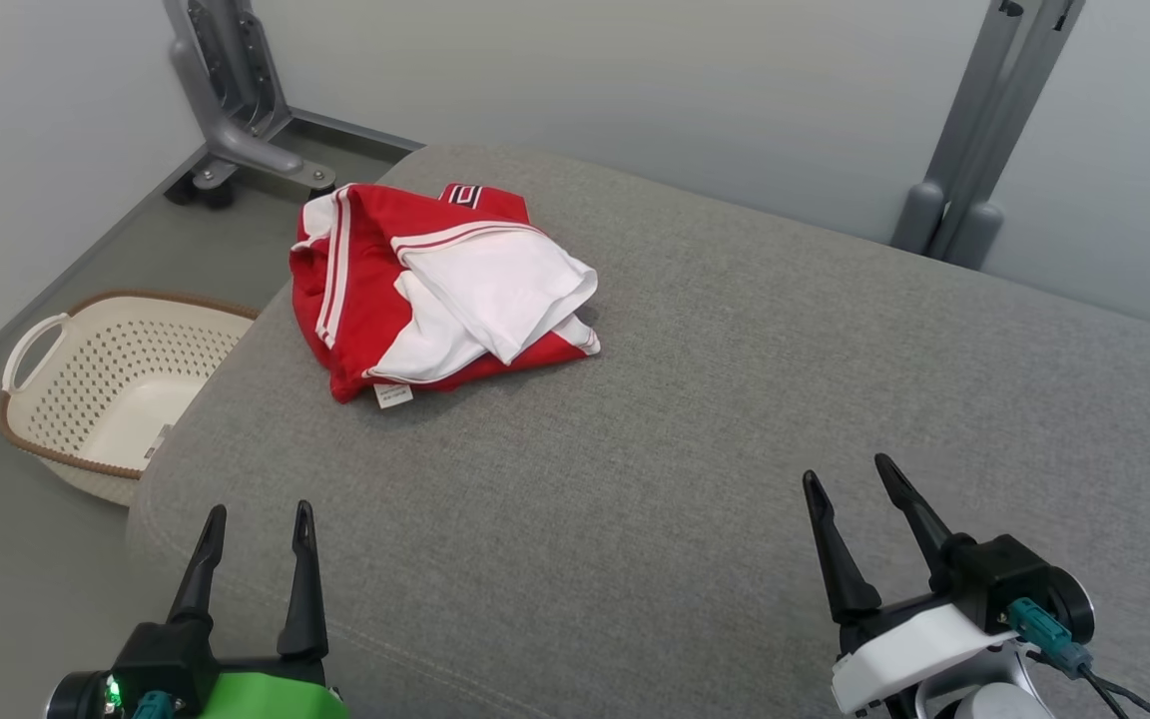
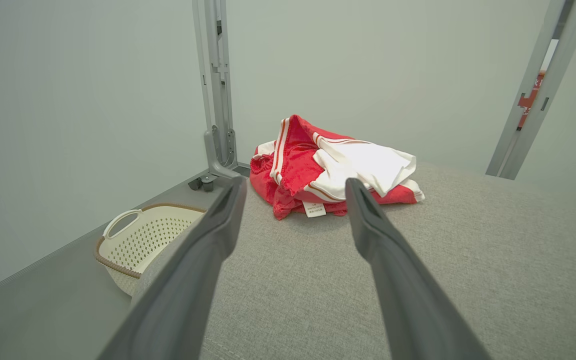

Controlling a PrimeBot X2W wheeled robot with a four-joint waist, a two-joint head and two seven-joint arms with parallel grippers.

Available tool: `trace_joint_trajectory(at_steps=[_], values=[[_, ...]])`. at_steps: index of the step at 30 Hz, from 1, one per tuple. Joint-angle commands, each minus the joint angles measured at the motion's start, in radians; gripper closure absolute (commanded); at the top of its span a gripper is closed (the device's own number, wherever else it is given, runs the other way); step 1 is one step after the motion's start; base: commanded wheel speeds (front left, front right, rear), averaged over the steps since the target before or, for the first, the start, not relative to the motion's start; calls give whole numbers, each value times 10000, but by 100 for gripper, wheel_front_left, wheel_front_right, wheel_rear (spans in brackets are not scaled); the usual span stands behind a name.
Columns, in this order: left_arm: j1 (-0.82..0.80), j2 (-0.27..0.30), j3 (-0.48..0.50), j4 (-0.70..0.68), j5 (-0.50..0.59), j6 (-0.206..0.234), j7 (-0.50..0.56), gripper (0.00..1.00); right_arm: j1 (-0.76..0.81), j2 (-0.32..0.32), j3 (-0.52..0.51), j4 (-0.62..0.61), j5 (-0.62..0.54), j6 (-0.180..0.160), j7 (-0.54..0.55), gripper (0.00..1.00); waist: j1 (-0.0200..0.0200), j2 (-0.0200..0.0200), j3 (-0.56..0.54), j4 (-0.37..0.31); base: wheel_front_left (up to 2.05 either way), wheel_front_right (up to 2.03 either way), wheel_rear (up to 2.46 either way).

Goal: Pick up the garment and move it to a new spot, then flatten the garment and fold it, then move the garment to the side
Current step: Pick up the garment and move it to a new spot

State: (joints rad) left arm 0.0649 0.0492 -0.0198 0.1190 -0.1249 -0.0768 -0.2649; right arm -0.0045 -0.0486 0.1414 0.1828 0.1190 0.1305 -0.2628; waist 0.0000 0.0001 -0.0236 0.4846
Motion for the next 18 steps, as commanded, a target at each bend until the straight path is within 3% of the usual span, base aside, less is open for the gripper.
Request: trace_joint_trajectory(at_steps=[1,8,18], values=[[44,21,11,-29,-67,29,7,0,-82,-28,4,-26,-133,4,-28,0,0,-1,302,216,0,0,0],[-1214,65,184,-3,221,-174,7,0,-620,-157,-85,-31,-769,4,-28,0,0,-1,1354,-30,0,0,0],[-5297,1035,770,1980,143,-384,7,0,-1527,-803,-212,-209,-1131,3,-28,0,0,-1,3139,-963,0,0,0]])
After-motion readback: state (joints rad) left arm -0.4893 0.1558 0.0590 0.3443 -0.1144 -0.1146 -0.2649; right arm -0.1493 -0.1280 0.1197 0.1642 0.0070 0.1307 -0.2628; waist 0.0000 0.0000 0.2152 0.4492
